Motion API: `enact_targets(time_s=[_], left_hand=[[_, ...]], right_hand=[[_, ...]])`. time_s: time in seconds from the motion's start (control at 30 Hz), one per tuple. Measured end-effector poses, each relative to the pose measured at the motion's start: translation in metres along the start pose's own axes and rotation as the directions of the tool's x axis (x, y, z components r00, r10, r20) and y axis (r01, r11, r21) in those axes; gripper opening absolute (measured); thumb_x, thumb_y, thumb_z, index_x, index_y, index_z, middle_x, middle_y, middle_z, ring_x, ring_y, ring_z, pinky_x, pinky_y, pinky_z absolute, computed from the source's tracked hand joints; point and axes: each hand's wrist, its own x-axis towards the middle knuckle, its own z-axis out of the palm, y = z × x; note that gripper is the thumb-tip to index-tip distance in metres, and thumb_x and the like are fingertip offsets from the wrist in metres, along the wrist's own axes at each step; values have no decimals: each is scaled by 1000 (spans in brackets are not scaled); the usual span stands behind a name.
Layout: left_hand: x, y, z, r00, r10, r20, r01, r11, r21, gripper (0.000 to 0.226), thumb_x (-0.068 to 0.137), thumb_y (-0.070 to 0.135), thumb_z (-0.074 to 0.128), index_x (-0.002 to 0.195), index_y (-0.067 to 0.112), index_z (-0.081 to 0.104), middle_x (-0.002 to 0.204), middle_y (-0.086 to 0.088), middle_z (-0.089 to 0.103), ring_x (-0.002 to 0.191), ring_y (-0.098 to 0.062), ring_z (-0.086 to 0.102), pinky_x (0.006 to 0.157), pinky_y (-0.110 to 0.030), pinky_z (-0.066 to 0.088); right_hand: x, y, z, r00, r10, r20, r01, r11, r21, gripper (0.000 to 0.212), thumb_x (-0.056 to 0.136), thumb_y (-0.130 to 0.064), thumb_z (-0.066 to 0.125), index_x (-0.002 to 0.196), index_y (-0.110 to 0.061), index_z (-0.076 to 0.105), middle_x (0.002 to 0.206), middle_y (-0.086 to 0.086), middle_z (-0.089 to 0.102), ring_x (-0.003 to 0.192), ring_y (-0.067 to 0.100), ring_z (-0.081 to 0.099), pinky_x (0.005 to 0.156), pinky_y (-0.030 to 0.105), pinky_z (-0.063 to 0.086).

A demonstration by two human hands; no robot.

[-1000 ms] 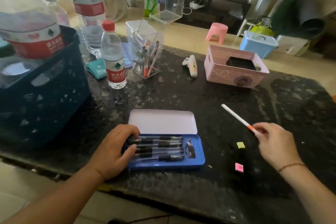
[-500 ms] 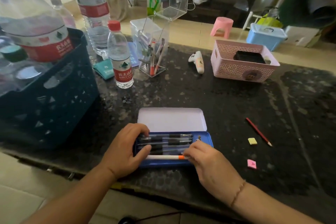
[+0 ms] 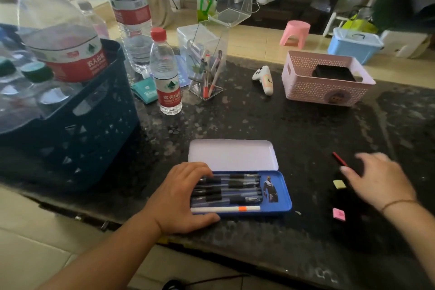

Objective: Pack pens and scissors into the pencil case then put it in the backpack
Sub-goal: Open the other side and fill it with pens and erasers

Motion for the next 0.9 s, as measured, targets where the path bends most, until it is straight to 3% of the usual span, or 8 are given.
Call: enact_targets(time_s=[0.1,0.2,0.27,0.33,0.43,0.53,0.63,0.9], left_hand=[[0,-1,1,1000,14,-3,-13,1000,19,72,68,69,72,124,29,50,127,12,50,120,-10,48,105,-37,39],[0,0,2,1000,12,-10,-11,999,35,72,69,68,71,124,27,51,128,10,51,120,-11,48,105,-36,39],[0,1,2,1000,7,-14,-7,999,32,73,69,68,70,125,26,50,129,10,51,121,-11,48,105,-36,40],[0,2,2,1000,-1,-13,1,1000,20,73,69,68,70,126,28,49,130,10,52,121,-10,49,105,-35,41],[1,3,2,1000,-17,-13,18,1000,11,72,67,68,71,125,31,47,129,12,52,120,-8,49,105,-34,42],[1,3,2,1000,-19,-23,19,1000,3,73,66,67,72,124,32,46,127,12,53,118,-8,50,103,-34,44],[1,3,2,999,-14,-35,15,1000,10,73,66,67,73,123,30,48,125,11,54,117,-9,51,102,-34,44],[1,1,1,999,-13,-29,13,1000,9,75,65,68,73,124,31,47,124,12,55,113,-8,52,100,-34,46]], right_hand=[[2,25,16,992,94,78,-94,996,-5,45,81,-41,66,110,-8,63,98,14,59,92,33,60,80,41,51],[-4,25,23,997,70,18,-71,993,92,11,85,-24,66,89,-14,64,82,6,53,77,28,57,71,38,49],[-5,17,18,998,55,-22,-52,990,132,4,86,-19,63,83,-16,62,81,6,55,73,26,52,67,36,46],[-11,-1,11,989,-55,-136,80,981,180,2,86,-18,62,84,-17,63,84,7,59,77,27,54,68,36,46],[-43,-54,-3,854,-467,-230,507,845,168,5,80,-21,67,85,-20,67,83,1,64,80,23,57,69,39,49],[-80,-102,1,676,-719,-162,737,661,144,10,80,-34,62,84,-27,67,81,-9,64,75,13,56,63,34,49],[-99,-124,14,597,-788,-149,801,575,167,18,82,-41,54,82,-29,67,81,-10,65,75,13,57,61,31,49],[-104,-127,16,555,-826,-92,826,535,179,23,84,-47,53,89,-30,67,88,-11,64,79,10,55,65,26,47]])
